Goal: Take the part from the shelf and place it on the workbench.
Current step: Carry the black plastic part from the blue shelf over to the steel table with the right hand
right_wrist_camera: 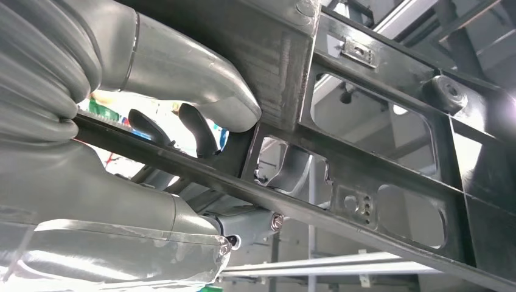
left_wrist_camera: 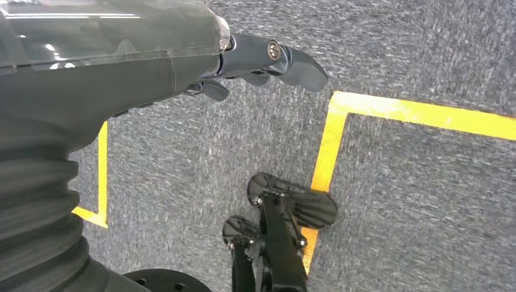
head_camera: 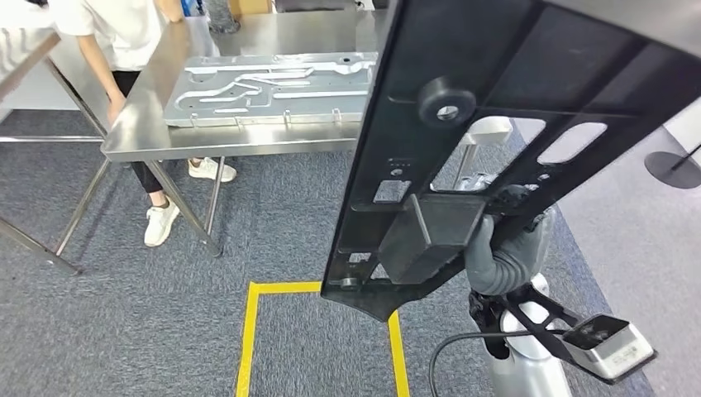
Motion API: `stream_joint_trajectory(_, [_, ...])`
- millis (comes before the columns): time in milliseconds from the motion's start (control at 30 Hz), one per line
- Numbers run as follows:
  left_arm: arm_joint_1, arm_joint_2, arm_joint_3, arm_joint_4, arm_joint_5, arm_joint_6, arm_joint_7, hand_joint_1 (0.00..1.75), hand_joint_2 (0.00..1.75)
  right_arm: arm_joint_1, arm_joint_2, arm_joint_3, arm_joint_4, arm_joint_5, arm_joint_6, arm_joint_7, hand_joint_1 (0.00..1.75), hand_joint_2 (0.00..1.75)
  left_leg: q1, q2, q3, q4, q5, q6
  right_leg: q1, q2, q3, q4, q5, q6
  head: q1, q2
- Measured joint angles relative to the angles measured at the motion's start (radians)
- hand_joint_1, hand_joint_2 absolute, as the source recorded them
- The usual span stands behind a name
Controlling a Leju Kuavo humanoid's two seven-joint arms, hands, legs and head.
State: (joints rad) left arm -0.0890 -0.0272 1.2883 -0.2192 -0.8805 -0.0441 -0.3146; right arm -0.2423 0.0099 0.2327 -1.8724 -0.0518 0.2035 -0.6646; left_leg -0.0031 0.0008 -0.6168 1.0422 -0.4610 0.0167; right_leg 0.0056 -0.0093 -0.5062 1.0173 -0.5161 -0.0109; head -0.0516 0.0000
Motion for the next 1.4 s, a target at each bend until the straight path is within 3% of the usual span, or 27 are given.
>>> stream_joint_trajectory(67, [-0.001, 0.0, 0.0, 0.0, -0.001, -0.001, 0.0, 0.0, 1.75, 0.0, -0.001, 0.0, -0.002, 0.002, -0.001, 0.0, 1.75, 1.75, 0.0, -0.003, 0.016, -0.009, 0.003, 0.01, 0.0, 0.003, 0.008, 0.014, -0.001, 0.014, 0.0, 0.0])
stream_joint_trajectory(133, [-0.005, 0.0, 0.0, 0.0, -0.004, -0.002, -0.002, 0.0, 1.75, -0.001, -0.003, 0.0, -0.006, 0.007, -0.004, 0.0, 1.75, 1.75, 0.004, -0.005, 0.037, -0.019, 0.01, 0.021, -0.002, 0.005, -0.006, 0.061, -0.006, 0.026, 0.0, 0.0])
stream_joint_trajectory(167, [-0.007, 0.0, 0.0, 0.0, -0.005, -0.003, -0.002, 0.0, 1.75, -0.002, -0.004, 0.0, -0.007, 0.009, -0.006, 0.0, 1.75, 1.75, 0.005, -0.006, 0.045, -0.022, 0.009, 0.024, -0.003, 0.006, -0.03, 0.105, -0.021, 0.03, 0.0, 0.0])
stream_joint_trajectory(267, [-0.007, 0.0, 0.0, 0.0, -0.009, -0.005, -0.002, 0.0, 1.75, 0.002, -0.008, 0.0, -0.008, 0.013, -0.012, -0.001, 1.75, 1.75, 0.006, -0.008, 0.053, -0.023, -0.005, 0.028, -0.01, 0.008, -0.146, 0.272, -0.097, 0.041, 0.0, 0.0])
stream_joint_trajectory(300, [-0.006, 0.0, 0.0, 0.0, -0.009, -0.006, -0.002, 0.0, 1.75, 0.004, -0.009, 0.0, -0.008, 0.014, -0.014, -0.001, 1.75, 1.75, 0.006, -0.009, 0.058, -0.023, -0.011, 0.028, -0.011, 0.008, -0.173, 0.292, -0.101, 0.043, 0.0, 0.0])
stream_joint_trajectory(333, [-0.005, 0.0, 0.0, 0.0, -0.009, -0.006, -0.002, 0.0, 1.75, 0.006, -0.011, 0.0, -0.008, 0.015, -0.014, -0.001, 1.75, 1.75, 0.006, -0.01, 0.064, -0.023, -0.017, 0.026, -0.013, 0.008, -0.181, 0.277, -0.083, 0.043, 0.0, 0.0])
stream_joint_trajectory(400, [-0.004, -0.001, 0.0, 0.0, -0.009, -0.007, -0.002, 0.0, 1.75, 0.007, -0.013, 0.0, -0.008, 0.016, -0.015, -0.001, 1.75, 1.75, 0.006, -0.012, 0.081, -0.024, -0.031, 0.021, -0.014, 0.008, -0.151, 0.152, 0.01, 0.039, 0.0, 0.0])
stream_joint_trajectory(433, [-0.005, -0.002, 0.0, 0.0, -0.009, -0.006, -0.002, 0.0, 1.75, 0.007, -0.013, 0.0, -0.008, 0.017, -0.015, -0.001, 1.75, 1.75, 0.006, -0.014, 0.09, -0.024, -0.038, 0.018, -0.012, 0.008, -0.132, 0.088, 0.043, 0.035, 0.0, 0.0])
stream_joint_trajectory(467, [-0.005, -0.003, 0.0, 0.0, -0.009, -0.006, -0.002, 0.0, 1.75, 0.008, -0.014, 0.0, -0.008, 0.018, -0.014, -0.001, 1.75, 1.75, 0.005, -0.014, 0.094, -0.025, -0.044, 0.012, -0.009, 0.008, -0.119, 0.042, 0.058, 0.029, 0.0, 0.0])
stream_joint_trajectory(533, [-0.006, -0.005, 0.0, 0.0, -0.009, -0.005, -0.001, 0.0, 1.75, 0.009, -0.014, 0.0, -0.008, 0.019, -0.014, -0.001, 1.75, 1.75, 0.004, -0.014, 0.101, -0.027, -0.048, -0.001, -0.004, 0.008, -0.111, 0.01, 0.054, 0.014, 0.0, 0.0])
stream_joint_trajectory(633, [-0.007, -0.006, 0.0, 0.0, -0.008, -0.004, -0.001, 0.0, 1.75, 0.01, -0.015, 0.0, -0.008, 0.021, -0.013, -0.001, 1.75, 1.75, 0.005, -0.011, 0.108, 0.003, -0.05, -0.017, -0.009, 0.008, -0.078, -0.009, 0.063, -0.007, 0.0, 0.0])
stream_joint_trajectory(700, [-0.01, -0.007, 0.0, 0.0, -0.008, -0.004, -0.001, 0.0, 1.75, 0.009, -0.015, 0.0, -0.008, 0.021, -0.012, -0.001, 1.75, 1.75, 0.007, -0.009, 0.059, 0.094, -0.082, -0.022, -0.011, 0.005, -0.055, -0.014, 0.053, -0.013, 0.0, 0.0])
stream_joint_trajectory(767, [-0.008, -0.008, 0.0, 0.0, -0.007, -0.004, 0.0, 0.0, 1.75, 0.01, -0.015, 0.0, -0.008, 0.02, -0.01, -0.001, 1.75, 1.75, 0.009, -0.008, -0.024, 0.21, -0.131, -0.029, -0.01, 0.004, -0.041, -0.014, 0.037, -0.015, 0.0, 0.0])
stream_joint_trajectory(800, [-0.006, -0.008, 0.0, 0.0, -0.007, -0.004, 0.0, 0.0, 1.75, 0.012, -0.015, 0.0, -0.008, 0.019, -0.007, -0.001, 1.75, 1.75, 0.009, -0.008, -0.056, 0.239, -0.143, -0.032, -0.01, 0.005, -0.031, -0.014, 0.028, -0.015, 0.0, 0.0])
stream_joint_trajectory(833, [-0.004, -0.008, 0.0, 0.0, -0.006, -0.004, 0.0, 0.0, 1.75, 0.013, -0.015, 0.0, -0.008, 0.018, -0.004, -0.001, 1.75, 1.75, 0.009, -0.008, -0.072, 0.236, -0.137, -0.034, -0.009, 0.006, -0.02, -0.014, 0.018, -0.014, 0.0, 0.0])
stream_joint_trajectory(867, [-0.002, -0.008, 0.0, 0.0, -0.004, -0.002, 0.0, 0.0, 1.75, 0.014, -0.015, 0.0, -0.008, 0.018, -0.001, -0.001, 1.75, 1.75, 0.009, -0.008, -0.072, 0.199, -0.109, -0.033, -0.009, 0.006, -0.006, -0.014, 0.007, -0.013, 0.0, 0.0])
stream_joint_trajectory(933, [-0.001, -0.009, 0.0, 0.0, 0.0, 0.002, 0.001, 0.0, 1.75, 0.014, -0.014, 0.0, -0.008, 0.017, 0.002, -0.001, 1.75, 1.75, 0.008, -0.005, -0.047, 0.078, -0.012, -0.025, -0.009, 0.005, 0.022, -0.014, -0.016, -0.008, 0.0, 0.0])
stream_joint_trajectory(1000, [0.0, -0.009, 0.0, 0.0, 0.002, 0.006, 0.002, 0.0, 1.75, 0.014, -0.014, 0.0, -0.006, 0.017, 0.004, -0.001, 1.75, 1.75, 0.001, -0.001, -0.03, 0.003, 0.047, -0.012, -0.009, 0.006, 0.038, -0.017, -0.034, 0.002, 0.0, 0.0])
stream_joint_trajectory(1100, [0.0, -0.009, 0.0, 0.0, 0.002, 0.008, 0.005, 0.0, 1.75, 0.011, -0.014, 0.0, -0.006, 0.017, 0.005, -0.001, 1.75, 1.75, -0.003, -0.003, -0.009, -0.014, 0.044, 0.007, -0.01, 0.007, 0.044, 0.001, -0.033, 0.023, 0.0, 0.0])
stream_joint_trajectory(1133, [-0.001, -0.009, 0.0, 0.0, 0.002, 0.008, 0.005, 0.0, 1.75, 0.009, -0.013, 0.0, -0.007, 0.017, 0.005, -0.001, 1.75, 1.75, -0.001, -0.005, 0.004, -0.021, 0.039, 0.013, -0.01, 0.008, 0.03, 0.036, -0.022, 0.029, 0.0, 0.0])
stream_joint_trajectory(1200, [-0.004, -0.009, 0.0, 0.0, 0.002, 0.007, 0.005, 0.0, 1.75, 0.003, -0.013, 0.001, -0.008, 0.016, 0.005, -0.001, 1.75, 1.75, 0.003, -0.008, 0.032, -0.033, 0.028, 0.021, -0.012, 0.008, -0.044, 0.149, -0.016, 0.038, 0.0, 0.0])
stream_joint_trajectory(1267, [-0.005, -0.009, 0.0, 0.0, 0.002, 0.007, 0.005, 0.0, 1.75, 0.0, -0.013, 0.001, -0.008, 0.016, 0.005, -0.001, 1.75, 1.75, 0.004, -0.01, 0.055, -0.037, 0.01, 0.026, -0.013, 0.009, -0.142, 0.259, -0.062, 0.044, 0.0, 0.0])
stream_joint_trajectory(1300, [-0.004, -0.009, 0.0, 0.0, 0.002, 0.007, 0.005, 0.0, 1.75, 0.0, -0.013, 0.001, -0.008, 0.016, 0.005, -0.001, 1.75, 1.75, 0.004, -0.011, 0.067, -0.038, -0.001, 0.026, -0.014, 0.008, -0.179, 0.284, -0.093, 0.045, 0.0, 0.0])
stream_joint_trajectory(1333, [-0.003, -0.009, 0.0, 0.0, 0.002, 0.007, 0.005, 0.0, 1.75, 0.001, -0.013, 0.001, -0.008, 0.016, 0.005, -0.001, 1.75, 1.75, 0.004, -0.014, 0.081, -0.038, -0.012, 0.026, -0.014, 0.008, -0.203, 0.283, -0.112, 0.046, 0.0, 0.0])
stream_joint_trajectory(1367, [-0.002, -0.009, 0.0, 0.0, 0.002, 0.007, 0.005, 0.0, 1.75, 0.001, -0.013, 0.001, -0.008, 0.016, 0.005, -0.001, 1.75, 1.75, 0.004, -0.016, 0.097, -0.038, -0.025, 0.024, -0.014, 0.008, -0.213, 0.254, -0.107, 0.046, 0.0, 0.0])
stream_joint_trajectory(1400, [-0.002, -0.009, 0.0, 0.0, 0.001, 0.007, 0.005, 0.0, 1.75, 0.001, -0.013, 0.001, -0.008, 0.016, 0.005, -0.001, 1.75, 1.75, 0.004, -0.018, 0.115, -0.038, -0.038, 0.022, -0.013, 0.008, -0.211, 0.202, -0.072, 0.042, 0.0, 0.0])
